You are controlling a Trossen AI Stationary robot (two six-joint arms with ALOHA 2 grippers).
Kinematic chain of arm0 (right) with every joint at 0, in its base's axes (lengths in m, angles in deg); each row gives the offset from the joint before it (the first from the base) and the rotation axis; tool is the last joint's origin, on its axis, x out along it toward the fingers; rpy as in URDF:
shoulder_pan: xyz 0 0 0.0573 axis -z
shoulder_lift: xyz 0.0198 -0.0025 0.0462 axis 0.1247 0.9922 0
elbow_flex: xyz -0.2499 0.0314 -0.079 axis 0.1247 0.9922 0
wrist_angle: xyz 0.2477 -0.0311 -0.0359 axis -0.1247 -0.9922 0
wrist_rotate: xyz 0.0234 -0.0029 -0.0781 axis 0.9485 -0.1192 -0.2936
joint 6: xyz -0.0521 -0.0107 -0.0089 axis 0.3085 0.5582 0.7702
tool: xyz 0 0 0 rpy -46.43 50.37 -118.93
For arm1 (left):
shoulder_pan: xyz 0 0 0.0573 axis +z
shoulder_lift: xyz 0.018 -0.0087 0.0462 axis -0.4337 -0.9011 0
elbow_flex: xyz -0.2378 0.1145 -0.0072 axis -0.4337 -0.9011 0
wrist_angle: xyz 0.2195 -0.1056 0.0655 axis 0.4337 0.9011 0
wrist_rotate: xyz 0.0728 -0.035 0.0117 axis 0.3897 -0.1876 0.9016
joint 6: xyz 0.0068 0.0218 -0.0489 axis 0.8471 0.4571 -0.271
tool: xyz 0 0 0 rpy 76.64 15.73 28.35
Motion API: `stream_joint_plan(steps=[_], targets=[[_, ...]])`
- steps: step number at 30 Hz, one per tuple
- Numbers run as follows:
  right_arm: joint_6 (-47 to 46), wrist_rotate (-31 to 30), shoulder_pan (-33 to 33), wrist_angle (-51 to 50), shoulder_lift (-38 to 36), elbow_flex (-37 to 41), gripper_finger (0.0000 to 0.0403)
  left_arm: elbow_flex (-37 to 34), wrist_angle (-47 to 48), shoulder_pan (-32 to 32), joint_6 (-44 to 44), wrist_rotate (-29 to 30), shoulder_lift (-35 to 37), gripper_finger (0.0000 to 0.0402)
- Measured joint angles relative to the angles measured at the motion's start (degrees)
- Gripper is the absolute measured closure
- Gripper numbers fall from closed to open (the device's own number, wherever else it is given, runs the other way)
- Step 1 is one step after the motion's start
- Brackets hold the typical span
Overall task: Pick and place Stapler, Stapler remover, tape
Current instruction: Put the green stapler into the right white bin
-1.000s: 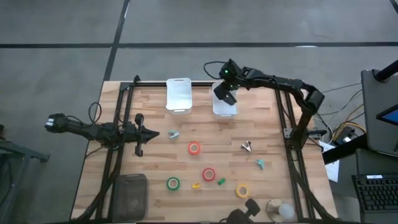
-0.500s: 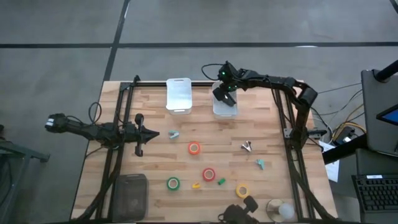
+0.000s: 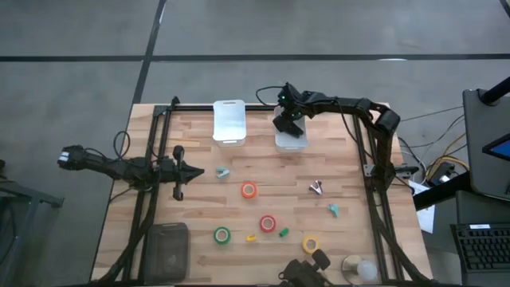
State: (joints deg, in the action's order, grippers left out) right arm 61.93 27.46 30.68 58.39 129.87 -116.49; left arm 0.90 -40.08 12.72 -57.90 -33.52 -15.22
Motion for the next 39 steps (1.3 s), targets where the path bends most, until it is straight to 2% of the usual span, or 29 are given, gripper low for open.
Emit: stream_joint_plan(steps=[6, 18, 23, 30, 39], targets=[[2.47, -0.33, 0.04, -0.2, -1.58, 0.0, 0.031, -0.01, 0.02, -0.01, 0.0, 0.02, 0.0, 0.039], [5.23, 0.11, -3.96, -6.41, -12.58, 0.67, 0.0271, -0.01, -0.02, 0.01, 0.0, 0.0, 0.0, 0.039], [6.24, 0.37, -9.48, -8.39, -16.41, 1.65, 0.0264, 0.0, -0.03, 0.01, 0.0, 0.01, 0.0, 0.039], [6.23, 0.38, -20.39, -9.82, -20.27, 2.69, 0.0263, -0.01, 0.0, -0.01, 0.0, 0.01, 0.0, 0.039], [9.57, 0.35, -33.91, -10.43, -20.56, 2.8, 0.028, 0.0, -0.02, 0.01, 0.0, 0.0, 0.01, 0.039]])
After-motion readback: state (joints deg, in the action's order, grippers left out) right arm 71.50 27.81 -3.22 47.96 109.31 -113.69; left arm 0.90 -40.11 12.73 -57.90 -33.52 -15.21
